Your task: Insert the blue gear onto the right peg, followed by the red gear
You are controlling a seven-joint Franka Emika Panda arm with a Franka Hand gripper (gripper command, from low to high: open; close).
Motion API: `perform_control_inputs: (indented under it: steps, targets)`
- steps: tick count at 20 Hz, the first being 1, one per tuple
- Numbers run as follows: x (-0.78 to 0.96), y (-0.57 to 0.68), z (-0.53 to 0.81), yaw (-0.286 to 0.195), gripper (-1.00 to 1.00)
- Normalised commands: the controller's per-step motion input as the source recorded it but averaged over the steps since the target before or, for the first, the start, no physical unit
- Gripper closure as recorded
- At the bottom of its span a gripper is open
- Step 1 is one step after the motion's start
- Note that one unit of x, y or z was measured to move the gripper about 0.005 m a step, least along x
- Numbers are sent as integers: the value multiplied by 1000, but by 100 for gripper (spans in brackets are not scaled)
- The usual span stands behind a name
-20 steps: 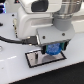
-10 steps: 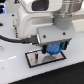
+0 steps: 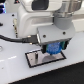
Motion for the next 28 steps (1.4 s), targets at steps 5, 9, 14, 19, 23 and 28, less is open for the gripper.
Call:
perform_control_inputs:
  steps: [5,9,14,19,23,28]
  targets:
    - [82,21,-16,0,100]
    - [112,41,125,0,100]
    - [123,18,210,0,100]
    - [235,3,25,0,100]
    - [150,1,-49,0,100]
    - [243,3,-214,0,100]
